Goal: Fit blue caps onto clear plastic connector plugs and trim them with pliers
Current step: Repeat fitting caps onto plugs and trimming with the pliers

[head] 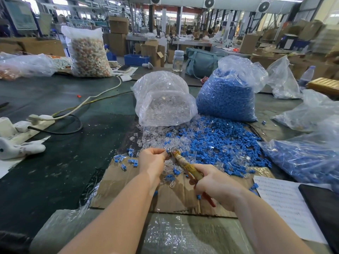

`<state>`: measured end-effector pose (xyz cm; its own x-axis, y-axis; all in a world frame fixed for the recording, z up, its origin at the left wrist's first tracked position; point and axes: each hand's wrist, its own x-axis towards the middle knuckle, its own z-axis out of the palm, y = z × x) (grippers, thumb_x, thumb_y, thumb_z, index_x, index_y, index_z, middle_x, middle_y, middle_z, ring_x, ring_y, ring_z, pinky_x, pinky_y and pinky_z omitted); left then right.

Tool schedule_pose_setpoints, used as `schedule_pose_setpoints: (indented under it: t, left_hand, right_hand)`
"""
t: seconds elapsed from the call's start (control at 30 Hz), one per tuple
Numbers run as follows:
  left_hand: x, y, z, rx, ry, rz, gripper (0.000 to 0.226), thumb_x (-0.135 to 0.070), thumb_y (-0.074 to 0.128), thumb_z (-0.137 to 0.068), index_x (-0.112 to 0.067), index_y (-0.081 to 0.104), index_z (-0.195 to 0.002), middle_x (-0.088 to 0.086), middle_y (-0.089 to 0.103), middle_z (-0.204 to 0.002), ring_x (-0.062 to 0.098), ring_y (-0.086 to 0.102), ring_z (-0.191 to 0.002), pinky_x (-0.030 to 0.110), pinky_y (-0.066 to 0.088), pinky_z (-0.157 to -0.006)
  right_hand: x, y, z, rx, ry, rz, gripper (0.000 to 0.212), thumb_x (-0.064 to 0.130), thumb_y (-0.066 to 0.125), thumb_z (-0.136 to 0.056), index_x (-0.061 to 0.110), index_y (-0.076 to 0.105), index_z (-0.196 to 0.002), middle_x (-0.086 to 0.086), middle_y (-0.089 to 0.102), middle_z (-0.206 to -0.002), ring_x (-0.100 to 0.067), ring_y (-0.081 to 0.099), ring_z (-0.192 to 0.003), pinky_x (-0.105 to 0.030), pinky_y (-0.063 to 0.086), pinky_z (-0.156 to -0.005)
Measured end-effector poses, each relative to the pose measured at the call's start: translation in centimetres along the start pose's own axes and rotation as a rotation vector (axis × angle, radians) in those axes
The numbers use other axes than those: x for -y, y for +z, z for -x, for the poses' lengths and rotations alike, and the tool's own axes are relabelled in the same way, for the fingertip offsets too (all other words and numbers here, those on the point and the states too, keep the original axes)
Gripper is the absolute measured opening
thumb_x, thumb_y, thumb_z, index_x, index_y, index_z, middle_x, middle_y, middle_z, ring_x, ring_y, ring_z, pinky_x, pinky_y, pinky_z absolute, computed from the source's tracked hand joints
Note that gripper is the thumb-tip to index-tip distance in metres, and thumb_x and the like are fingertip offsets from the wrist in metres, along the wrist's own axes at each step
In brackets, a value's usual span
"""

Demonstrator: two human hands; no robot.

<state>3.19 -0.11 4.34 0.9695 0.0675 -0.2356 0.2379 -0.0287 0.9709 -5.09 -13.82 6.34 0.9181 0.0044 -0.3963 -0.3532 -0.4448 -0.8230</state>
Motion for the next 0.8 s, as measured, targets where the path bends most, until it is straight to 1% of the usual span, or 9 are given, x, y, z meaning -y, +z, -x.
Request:
schedule_pose_setpoints:
  t: [0.1, 0.2, 0.27, 0.3, 0.37, 0.4, 0.47, 0.53, 0.8]
  left_hand:
    - [0.4, -0.2, -0.1, -0.013, -0.016, 0.042, 0.013, -0.003, 0.059, -0.088, -0.014, 0.061, -0.079, 0.003, 0.064, -0.075, 0.013, 0.052, -0.068, 0.030, 0.043, -0.067]
    - [1.1, -0.9, -0.6, -0.082, 0.009, 0.043, 0.011, -0.005, 0.059, -0.088, -0.014, 0.061, -0.084, 0.002, 0.064, -0.077, 0.011, 0.049, -0.059, 0.023, 0.042, -0.054]
    - [1.7, -2.0, -1.2, -0.174, 0.101, -0.121, 0.008, -0.010, 0.058, -0.090, -0.018, 0.061, -0.090, -0.001, 0.064, -0.080, 0.007, 0.046, -0.049, 0.018, 0.036, -0.042]
    - [2.0, -2.6, -1.5, -0.224, 0.154, -0.239, 0.009, -0.013, 0.057, -0.091, -0.020, 0.062, -0.091, -0.005, 0.063, -0.078, 0.007, 0.046, -0.047, 0.019, 0.032, -0.041]
    - [2.7, -4.0, -2.2, -0.298, 0.241, -0.437, 0.012, -0.017, 0.055, -0.092, -0.022, 0.066, -0.093, -0.007, 0.062, -0.076, 0.009, 0.051, -0.054, 0.021, 0.033, -0.045]
    - [3.0, -4.7, -2.5, -0.326, 0.268, -0.505, 0.015, -0.016, 0.054, -0.093, -0.022, 0.068, -0.095, -0.004, 0.065, -0.080, 0.013, 0.055, -0.061, 0.023, 0.038, -0.050]
    - [3.8, -5.8, -3.0, -0.389, 0.292, -0.632, 0.019, -0.016, 0.054, -0.092, -0.022, 0.071, -0.098, 0.003, 0.068, -0.096, 0.022, 0.059, -0.082, 0.032, 0.048, -0.070]
    - [4.5, -6.5, -3.3, -0.433, 0.291, -0.744, 0.021, -0.017, 0.054, -0.093, -0.023, 0.072, -0.100, 0.008, 0.066, -0.104, 0.028, 0.055, -0.094, 0.038, 0.043, -0.083]
    - [5.2, -6.8, -2.8, -0.427, 0.261, -0.961, 0.026, -0.028, 0.051, -0.094, -0.029, 0.064, -0.117, 0.000, 0.052, -0.113, 0.023, 0.041, -0.103, 0.039, 0.033, -0.090]
  right_hand:
    - [-0.4, 0.2, 0.0, -0.012, -0.008, -0.158, 0.053, -0.017, 0.049, -0.071, 0.022, 0.062, -0.104, -0.008, 0.048, -0.079, -0.015, 0.046, -0.063, -0.022, 0.038, -0.049]
    - [-1.1, 0.1, -0.3, -0.103, -0.008, -0.251, 0.071, -0.018, 0.051, -0.070, 0.022, 0.053, -0.128, -0.008, 0.052, -0.087, -0.012, 0.047, -0.057, -0.023, 0.037, -0.048]
    - [-1.7, -0.2, -0.8, -0.242, -0.032, -0.166, 0.077, -0.014, 0.055, -0.073, 0.023, 0.042, -0.139, -0.008, 0.049, -0.101, -0.016, 0.050, -0.063, -0.026, 0.040, -0.050]
    - [-2.1, -0.5, -1.1, -0.337, -0.047, -0.065, 0.077, -0.009, 0.059, -0.076, 0.023, 0.037, -0.142, -0.008, 0.048, -0.109, -0.021, 0.055, -0.075, -0.030, 0.045, -0.057]
    - [-3.1, -1.1, -1.4, -0.537, -0.001, 0.266, 0.073, 0.012, 0.066, -0.081, 0.026, 0.032, -0.144, -0.010, 0.047, -0.122, -0.028, 0.047, -0.111, -0.040, 0.044, -0.087]
    - [-3.5, -1.4, -1.4, -0.612, 0.043, 0.415, 0.071, 0.024, 0.067, -0.083, 0.029, 0.031, -0.144, -0.010, 0.046, -0.125, -0.029, 0.040, -0.118, -0.041, 0.039, -0.094]
    - [-4.4, -1.8, -1.5, -0.686, 0.108, 0.571, 0.068, 0.041, 0.063, -0.085, 0.031, 0.031, -0.144, -0.010, 0.045, -0.129, -0.029, 0.036, -0.122, -0.042, 0.034, -0.098]
    - [-5.4, -2.1, -1.7, -0.710, 0.144, 0.647, 0.069, 0.048, 0.060, -0.086, 0.030, 0.029, -0.144, -0.010, 0.043, -0.133, -0.029, 0.034, -0.125, -0.043, 0.032, -0.102]
    - [-7.6, -2.5, -2.5, -0.727, 0.161, 0.858, 0.068, 0.061, 0.042, -0.089, 0.028, 0.023, -0.146, -0.008, 0.040, -0.135, -0.027, 0.034, -0.124, -0.039, 0.031, -0.101]
